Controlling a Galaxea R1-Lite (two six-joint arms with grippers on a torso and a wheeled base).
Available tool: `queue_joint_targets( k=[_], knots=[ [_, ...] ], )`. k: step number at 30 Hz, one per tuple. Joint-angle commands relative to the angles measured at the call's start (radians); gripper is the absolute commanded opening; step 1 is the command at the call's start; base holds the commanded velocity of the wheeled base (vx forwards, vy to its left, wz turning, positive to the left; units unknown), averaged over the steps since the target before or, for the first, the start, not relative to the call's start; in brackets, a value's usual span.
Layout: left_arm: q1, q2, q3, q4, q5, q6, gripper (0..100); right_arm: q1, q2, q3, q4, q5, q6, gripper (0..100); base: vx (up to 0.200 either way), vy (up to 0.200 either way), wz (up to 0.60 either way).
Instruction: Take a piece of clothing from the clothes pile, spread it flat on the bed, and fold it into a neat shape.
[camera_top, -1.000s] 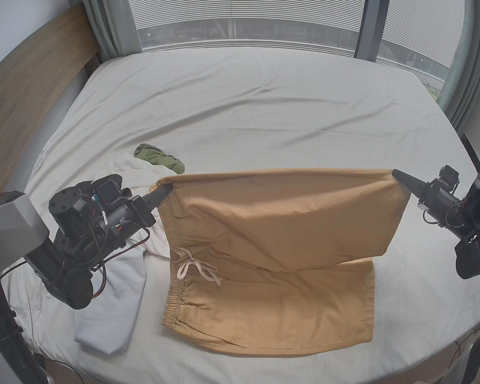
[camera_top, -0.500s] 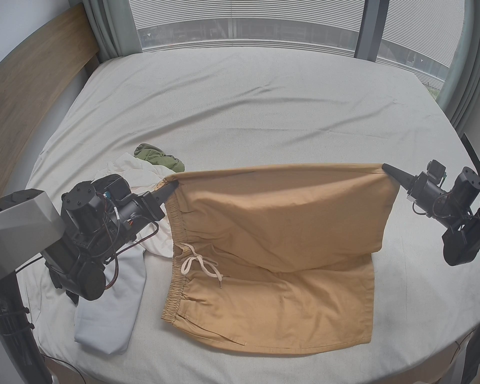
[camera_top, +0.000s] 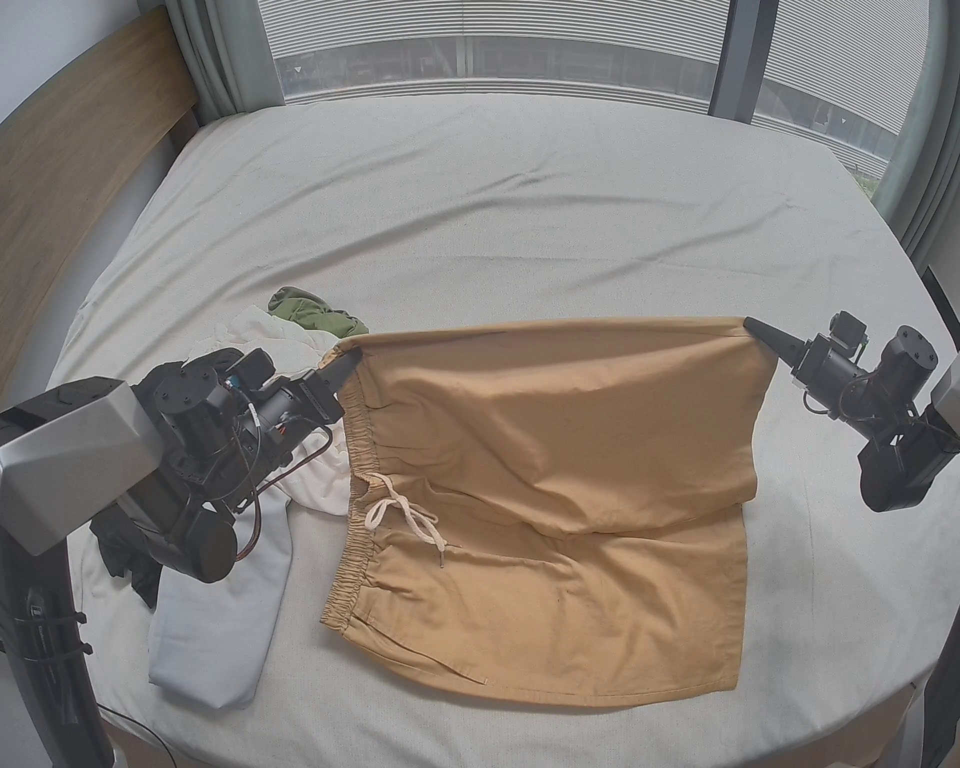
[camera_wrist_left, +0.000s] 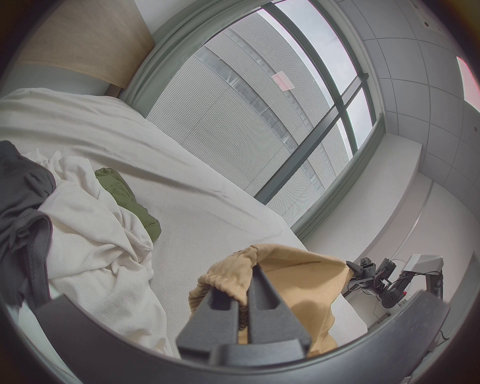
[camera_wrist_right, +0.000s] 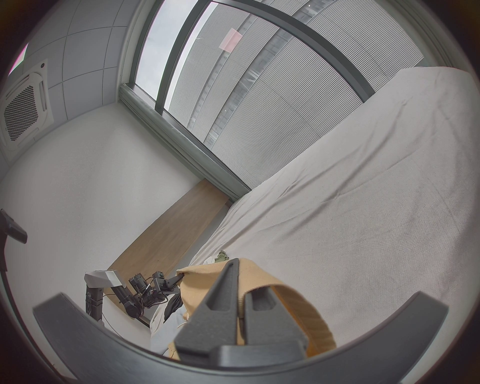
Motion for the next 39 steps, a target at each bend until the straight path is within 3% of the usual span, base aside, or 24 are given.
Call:
queue_joint_targets(
  k=[1, 4, 5, 12, 20, 33, 39],
  knots=[
    [0.007, 0.039, -0.037, 0.0, -0.001, 0.001, 0, 0.001, 0.038, -0.03, -0.003, 0.001, 0.0, 0, 0.0, 0.0, 0.0],
    [0.017, 0.048, -0.057, 0.0, -0.001, -0.001, 0, 0.001, 0.045, -0.045, -0.004, 0.0, 0.0, 0, 0.0, 0.0, 0.0],
    [0.017, 0.051, -0.061, 0.001, -0.001, -0.001, 100, 0.001, 0.048, -0.046, -0.004, 0.0, 0.0, 100, 0.0, 0.0, 0.0],
    [0.01, 0.077, -0.109, 0.001, -0.001, -0.024, 100, 0.001, 0.074, -0.069, -0.004, -0.046, 0.002, 100, 0.0, 0.0, 0.0],
    [0.014, 0.07, -0.043, 0.015, 0.02, -0.027, 100, -0.005, -0.014, 0.101, -0.008, -0.049, -0.017, 100, 0.0, 0.0, 0.0],
    [0.11, -0.168, 0.371, 0.003, 0.007, -0.016, 100, -0.025, -0.189, 0.47, -0.009, -0.04, -0.193, 100, 0.0, 0.0, 0.0],
    [0.118, -0.321, 0.591, 0.004, -0.104, -0.018, 100, -0.017, -0.301, 0.635, -0.008, -0.042, -0.244, 100, 0.0, 0.0, 0.0]
  ],
)
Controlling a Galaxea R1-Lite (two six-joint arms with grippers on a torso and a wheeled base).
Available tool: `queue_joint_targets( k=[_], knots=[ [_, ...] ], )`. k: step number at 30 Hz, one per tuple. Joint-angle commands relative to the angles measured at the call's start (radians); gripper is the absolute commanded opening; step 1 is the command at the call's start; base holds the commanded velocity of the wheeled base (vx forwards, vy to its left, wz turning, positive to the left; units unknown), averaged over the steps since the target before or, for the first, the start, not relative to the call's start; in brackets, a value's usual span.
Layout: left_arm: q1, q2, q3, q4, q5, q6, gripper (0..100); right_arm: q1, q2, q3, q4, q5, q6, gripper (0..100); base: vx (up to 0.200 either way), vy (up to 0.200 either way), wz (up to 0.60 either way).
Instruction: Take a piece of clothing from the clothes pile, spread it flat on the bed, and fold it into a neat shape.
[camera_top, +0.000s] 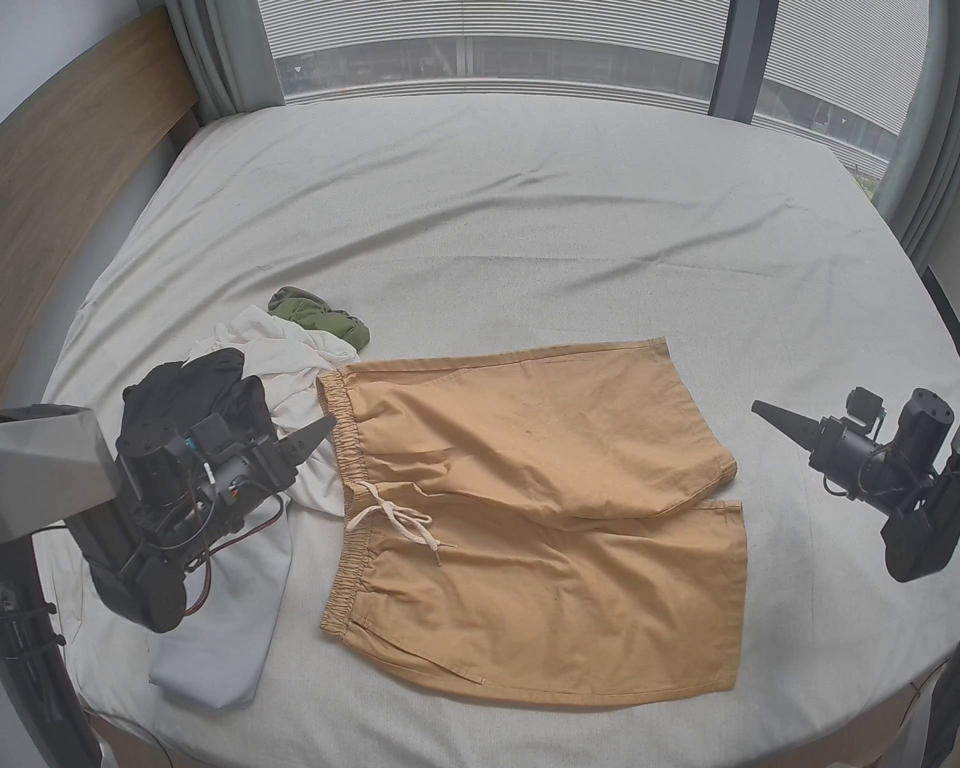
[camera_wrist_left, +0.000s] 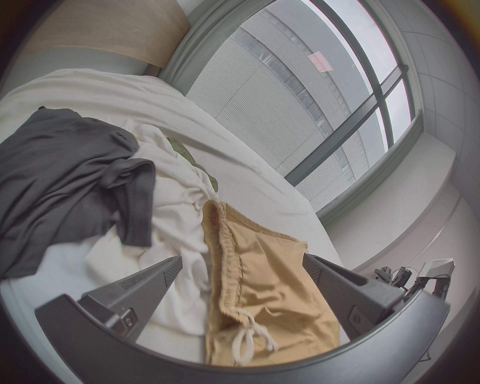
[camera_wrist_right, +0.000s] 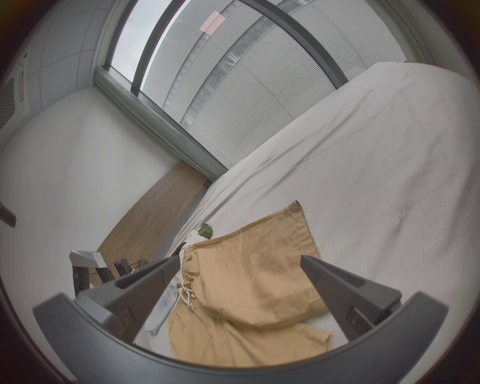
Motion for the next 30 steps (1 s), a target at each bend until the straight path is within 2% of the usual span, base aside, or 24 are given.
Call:
queue_joint_targets(
  k=[1, 4, 10, 18, 30],
  knots=[
    [0.025, -0.189, 0.204, 0.0, -0.096, 0.004, 100, 0.007, -0.16, 0.182, 0.001, -0.003, -0.044, 100, 0.0, 0.0, 0.0],
    [0.022, -0.188, 0.248, 0.0, -0.115, 0.008, 100, 0.006, -0.177, 0.241, 0.001, -0.003, -0.064, 100, 0.0, 0.0, 0.0],
    [0.022, -0.168, 0.343, 0.0, -0.126, 0.1, 100, -0.027, -0.182, 0.352, 0.001, -0.005, -0.153, 100, 0.0, 0.0, 0.0],
    [0.017, -0.074, 0.42, 0.0, -0.153, 0.185, 100, -0.028, -0.18, 0.374, 0.001, -0.005, -0.156, 100, 0.0, 0.0, 0.0],
    [-0.04, 0.055, 0.394, -0.002, -0.149, 0.188, 100, -0.03, -0.174, 0.376, 0.001, -0.005, -0.156, 100, 0.0, 0.0, 0.0]
  ],
)
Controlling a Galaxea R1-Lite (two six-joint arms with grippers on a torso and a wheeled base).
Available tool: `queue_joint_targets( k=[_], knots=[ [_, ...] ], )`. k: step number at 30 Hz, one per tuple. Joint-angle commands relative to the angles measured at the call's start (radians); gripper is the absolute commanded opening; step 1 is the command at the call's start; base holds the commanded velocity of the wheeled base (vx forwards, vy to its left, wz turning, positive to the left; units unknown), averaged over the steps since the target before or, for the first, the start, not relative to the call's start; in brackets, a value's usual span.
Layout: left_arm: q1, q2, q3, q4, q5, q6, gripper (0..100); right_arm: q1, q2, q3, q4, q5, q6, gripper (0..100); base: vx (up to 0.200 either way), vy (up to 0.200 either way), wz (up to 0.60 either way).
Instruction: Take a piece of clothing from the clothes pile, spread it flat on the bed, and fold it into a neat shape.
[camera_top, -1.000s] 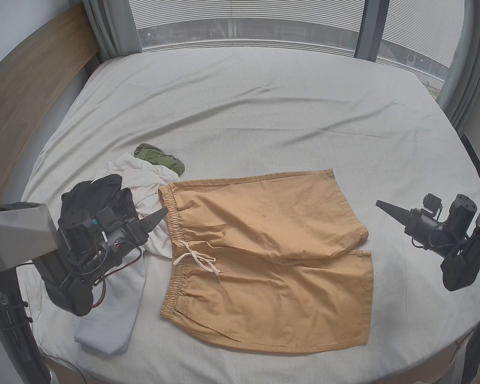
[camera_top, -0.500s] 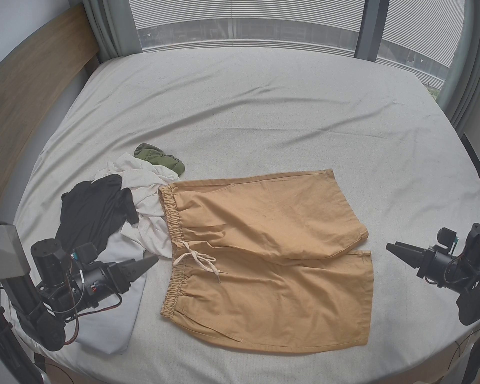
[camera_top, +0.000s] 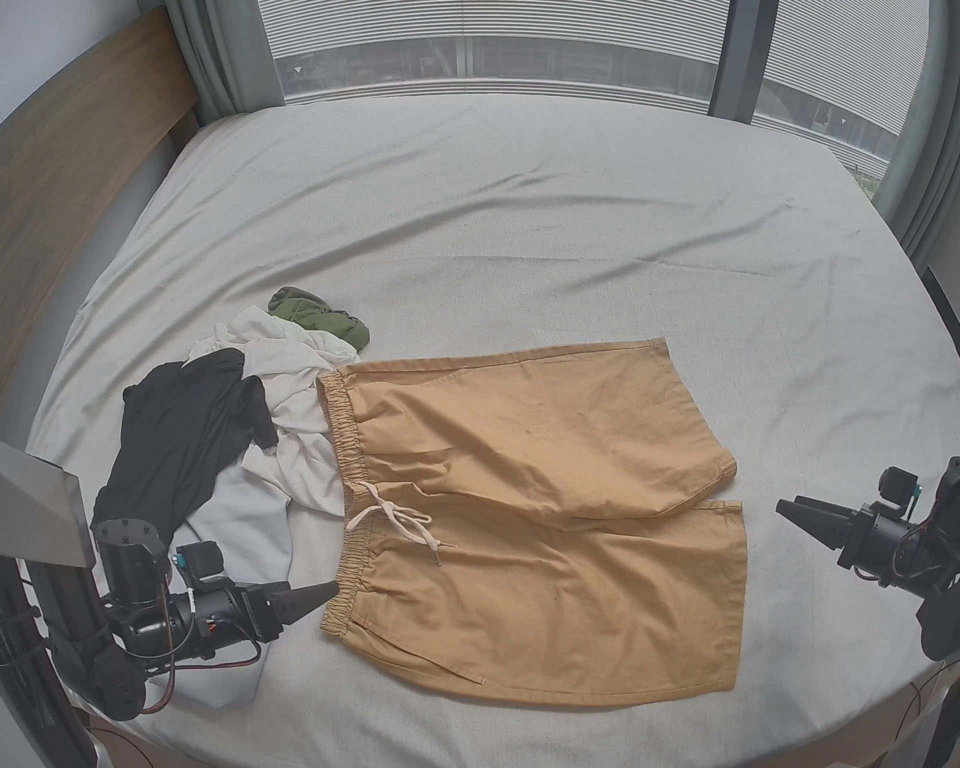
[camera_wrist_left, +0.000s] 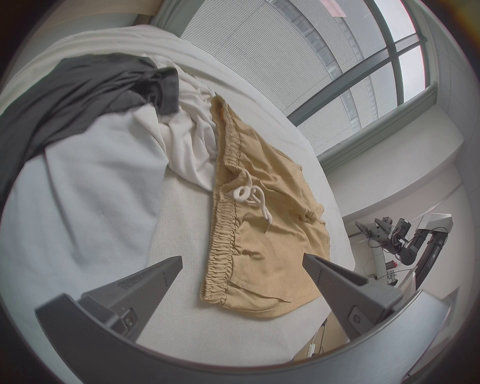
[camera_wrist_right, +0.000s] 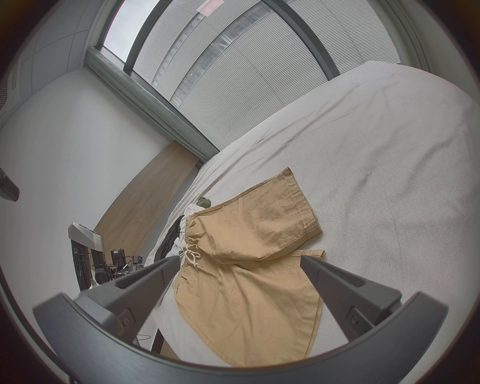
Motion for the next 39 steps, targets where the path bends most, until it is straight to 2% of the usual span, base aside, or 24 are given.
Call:
queue_joint_targets(
  k=[1, 19, 39],
  knots=[
    [-0.022, 0.06, -0.013, 0.0, 0.003, -0.001, 100, 0.0, 0.004, 0.0, 0.0, 0.0, 0.0, 100, 0.0, 0.0, 0.0],
    [-0.041, 0.172, -0.032, 0.0, 0.007, 0.0, 100, -0.003, 0.004, 0.0, 0.0, 0.0, 0.0, 100, 0.0, 0.0, 0.0],
    [-0.061, 0.178, -0.044, 0.0, 0.007, -0.001, 100, -0.002, 0.006, 0.0, 0.0, 0.0, 0.0, 100, 0.0, 0.0, 0.0]
  ],
)
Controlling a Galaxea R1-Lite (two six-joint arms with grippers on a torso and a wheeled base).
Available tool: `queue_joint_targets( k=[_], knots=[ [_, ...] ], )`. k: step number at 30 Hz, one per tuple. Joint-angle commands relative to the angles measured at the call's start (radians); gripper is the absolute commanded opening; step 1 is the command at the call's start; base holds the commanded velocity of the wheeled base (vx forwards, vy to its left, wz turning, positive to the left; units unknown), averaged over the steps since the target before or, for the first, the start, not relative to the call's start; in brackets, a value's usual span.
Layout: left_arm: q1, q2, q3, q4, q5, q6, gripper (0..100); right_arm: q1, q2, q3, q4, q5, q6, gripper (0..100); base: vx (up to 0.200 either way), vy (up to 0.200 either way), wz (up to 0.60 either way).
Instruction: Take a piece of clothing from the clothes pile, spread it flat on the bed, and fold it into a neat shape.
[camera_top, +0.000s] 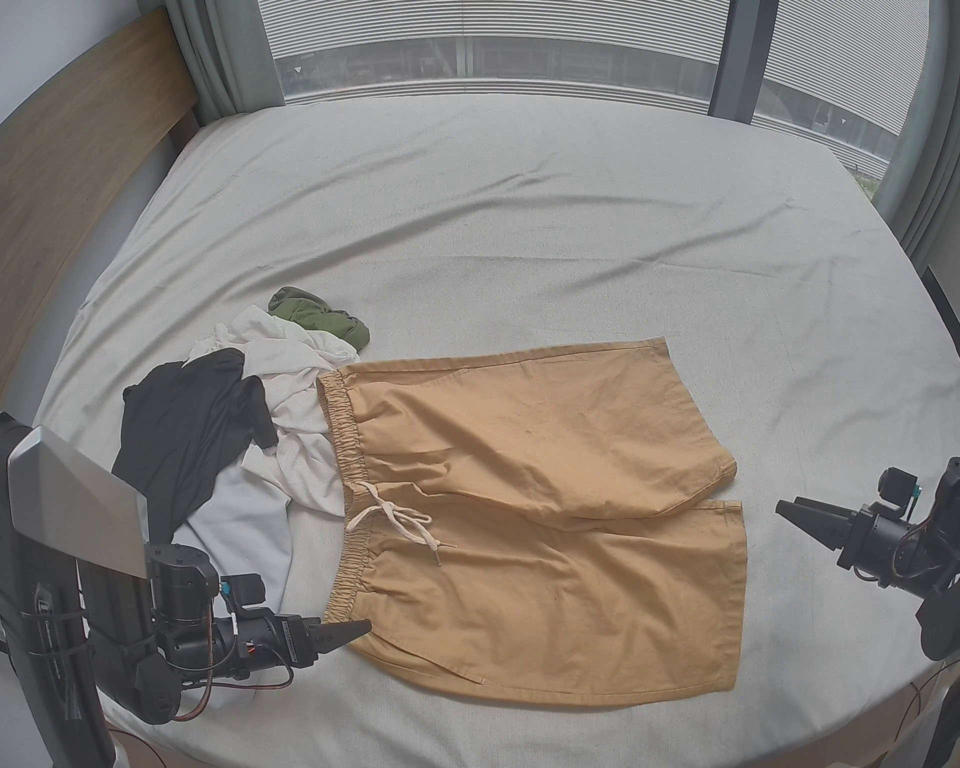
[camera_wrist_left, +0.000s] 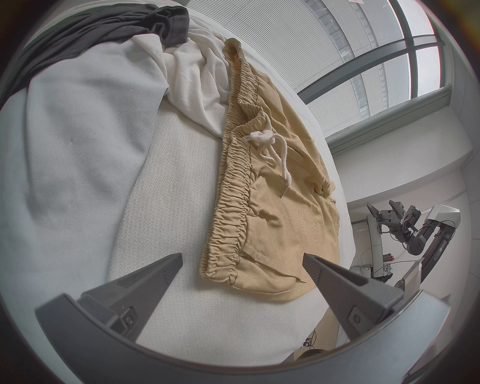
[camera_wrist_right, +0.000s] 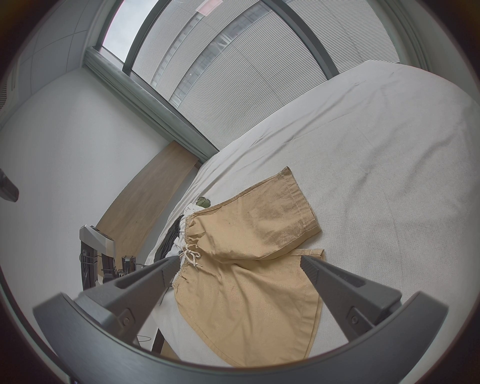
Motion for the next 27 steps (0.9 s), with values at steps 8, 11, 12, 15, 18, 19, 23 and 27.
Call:
queue_joint_targets(
  k=[8, 11, 12, 15, 18, 19, 23, 27],
  knots=[
    [-0.015, 0.012, -0.005, 0.0, 0.0, -0.001, 100, 0.0, 0.001, 0.0, -0.001, 0.0, 0.0, 100, 0.0, 0.0, 0.0],
    [-0.015, 0.015, -0.015, 0.0, 0.0, -0.002, 100, 0.0, 0.001, 0.0, -0.001, 0.0, 0.0, 100, 0.0, 0.0, 0.0],
    [-0.016, 0.018, -0.017, 0.0, 0.0, -0.002, 100, 0.0, 0.001, 0.0, -0.001, 0.002, 0.0, 100, 0.0, 0.0, 0.0],
    [-0.019, 0.027, -0.035, 0.0, 0.005, -0.001, 100, 0.0, 0.001, 0.0, -0.001, 0.002, 0.0, 100, 0.0, 0.0, 0.0],
    [-0.019, 0.035, -0.038, 0.0, 0.009, -0.001, 0, 0.0, 0.0, 0.0, -0.001, 0.002, 0.0, 100, 0.0, 0.0, 0.0],
    [-0.019, 0.035, -0.038, 0.0, 0.009, -0.001, 0, -0.001, 0.001, 0.0, -0.001, 0.002, 0.0, 100, 0.0, 0.0, 0.0],
    [-0.018, 0.038, -0.038, 0.0, 0.011, -0.001, 0, -0.001, 0.001, 0.002, -0.001, 0.002, 0.0, 100, 0.0, 0.0, 0.0],
    [-0.009, 0.03, -0.029, -0.002, 0.011, -0.001, 0, 0.005, 0.005, 0.031, 0.001, 0.007, -0.008, 100, 0.0, 0.0, 0.0]
  ],
)
